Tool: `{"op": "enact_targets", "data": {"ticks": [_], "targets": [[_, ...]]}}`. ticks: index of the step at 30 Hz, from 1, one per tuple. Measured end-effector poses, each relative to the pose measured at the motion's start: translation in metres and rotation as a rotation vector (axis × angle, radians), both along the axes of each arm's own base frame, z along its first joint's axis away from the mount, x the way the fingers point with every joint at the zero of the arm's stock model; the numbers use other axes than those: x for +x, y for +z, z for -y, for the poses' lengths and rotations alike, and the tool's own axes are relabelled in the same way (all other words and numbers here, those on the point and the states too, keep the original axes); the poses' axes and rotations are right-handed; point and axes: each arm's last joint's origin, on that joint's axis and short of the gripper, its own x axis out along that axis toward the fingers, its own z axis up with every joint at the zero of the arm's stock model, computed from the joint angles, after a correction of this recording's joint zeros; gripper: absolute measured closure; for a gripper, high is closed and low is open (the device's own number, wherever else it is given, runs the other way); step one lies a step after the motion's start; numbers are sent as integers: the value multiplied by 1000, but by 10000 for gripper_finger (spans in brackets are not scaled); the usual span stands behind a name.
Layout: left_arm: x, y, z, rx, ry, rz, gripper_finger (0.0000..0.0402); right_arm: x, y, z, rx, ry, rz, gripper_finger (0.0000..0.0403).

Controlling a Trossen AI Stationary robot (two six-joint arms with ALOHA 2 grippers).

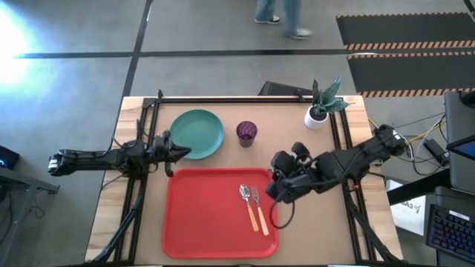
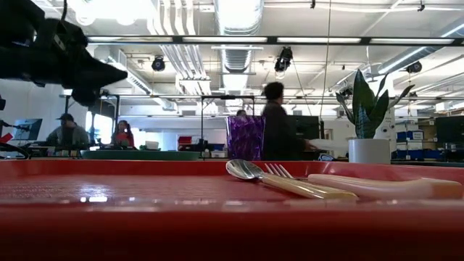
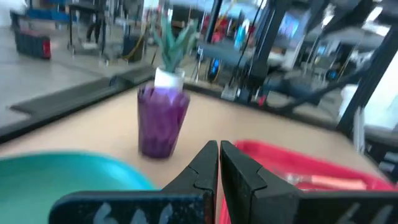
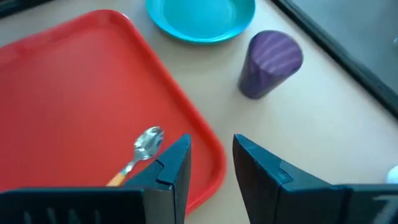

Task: Pick and place plate/cup/fork/spoon on tray
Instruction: Put the green plate on the red serving tray to the left of the orange spoon

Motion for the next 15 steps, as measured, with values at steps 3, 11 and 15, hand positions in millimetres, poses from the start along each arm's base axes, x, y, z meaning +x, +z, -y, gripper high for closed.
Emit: {"op": "enact_targets", "data": {"ticks": [3,11,15], "targets": [[0,8,0,6,-1,87,402,6,-1,10,-54,41,-33,297],[0,17,0,38,5,147,402,34,-6,66,-3,72,-81,298],[-1,17,0,37,6,151,402,56,-12,112,104,129,-28,282]]}}
